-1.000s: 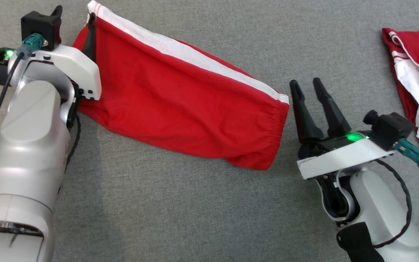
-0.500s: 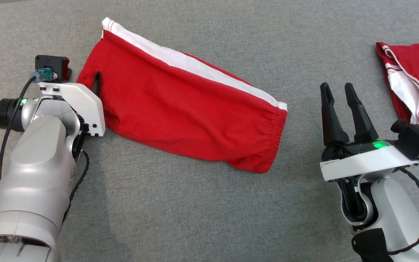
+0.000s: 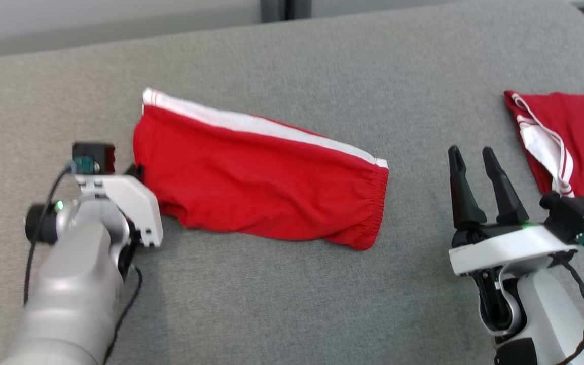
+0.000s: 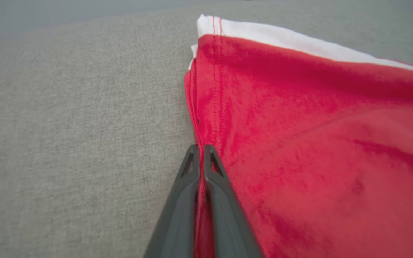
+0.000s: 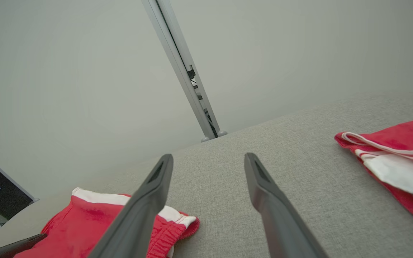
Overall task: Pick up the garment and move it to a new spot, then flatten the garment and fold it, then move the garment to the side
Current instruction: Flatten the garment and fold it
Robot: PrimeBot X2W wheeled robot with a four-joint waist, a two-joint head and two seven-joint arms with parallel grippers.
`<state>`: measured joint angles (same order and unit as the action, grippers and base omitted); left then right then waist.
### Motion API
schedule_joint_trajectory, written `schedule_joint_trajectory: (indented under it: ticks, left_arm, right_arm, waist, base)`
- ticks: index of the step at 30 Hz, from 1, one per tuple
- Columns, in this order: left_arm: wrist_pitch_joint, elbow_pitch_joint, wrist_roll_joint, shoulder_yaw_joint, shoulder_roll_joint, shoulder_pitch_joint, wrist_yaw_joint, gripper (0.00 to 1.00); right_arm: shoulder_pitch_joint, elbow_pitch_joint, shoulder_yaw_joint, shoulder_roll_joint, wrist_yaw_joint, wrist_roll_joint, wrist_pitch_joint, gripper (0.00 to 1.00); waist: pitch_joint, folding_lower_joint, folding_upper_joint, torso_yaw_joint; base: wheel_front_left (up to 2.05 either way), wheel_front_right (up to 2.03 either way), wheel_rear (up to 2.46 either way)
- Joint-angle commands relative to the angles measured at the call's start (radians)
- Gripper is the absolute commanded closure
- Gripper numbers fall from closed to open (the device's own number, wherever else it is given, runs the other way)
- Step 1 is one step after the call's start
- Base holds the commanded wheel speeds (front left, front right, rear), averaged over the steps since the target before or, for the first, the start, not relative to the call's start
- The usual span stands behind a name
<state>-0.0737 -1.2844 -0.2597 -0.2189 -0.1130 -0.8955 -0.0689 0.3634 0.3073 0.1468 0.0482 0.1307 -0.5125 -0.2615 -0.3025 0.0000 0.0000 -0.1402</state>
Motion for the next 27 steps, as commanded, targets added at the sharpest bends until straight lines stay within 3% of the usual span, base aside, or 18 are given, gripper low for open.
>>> schedule_joint_trajectory:
  ticks: [1, 16, 17, 18, 27]
  left_arm:
    - [-0.017, -0.005, -0.010, 0.003, 0.001, 0.040, 0.000, 1.00]
    - [-0.164, 0.003, -0.092, 0.029, 0.049, 0.340, 0.016, 1.00]
    - [-0.173, 0.016, -0.094, 0.029, 0.051, 0.349, 0.018, 0.34]
    - [-0.181, 0.033, -0.098, 0.032, 0.052, 0.359, 0.021, 0.00]
    - [-0.192, 0.408, -0.032, 0.068, 0.053, 0.533, 0.093, 0.00]
  right_arm:
    - [-0.017, 0.009, -0.006, 0.006, 0.000, 0.012, -0.005, 0.00]
    - [-0.106, 0.066, -0.025, 0.006, 0.000, 0.074, -0.005, 0.00]
    - [-0.106, 0.067, -0.023, 0.006, 0.000, 0.094, -0.005, 0.00]
    - [-0.107, 0.070, -0.020, 0.005, 0.000, 0.108, -0.005, 0.00]
    - [-0.115, 0.119, -0.003, 0.006, 0.000, 0.280, -0.005, 0.00]
  waist:
    - [0.051, 0.0000, 0.0000, 0.028]
    - [0.177, 0.0000, 0.0000, 0.122]
    - [0.178, 0.0000, 0.0000, 0.128]
    - [0.179, 0.0000, 0.0000, 0.134]
    - [0.182, 0.0000, 0.0000, 0.187]
  base:
    - [0.00, 0.00, 0.00]
    - [0.00, 0.00, 0.00]
    - [0.00, 0.00, 0.00]
    - [0.00, 0.00, 0.00]
    - [0.00, 0.00, 0.00]
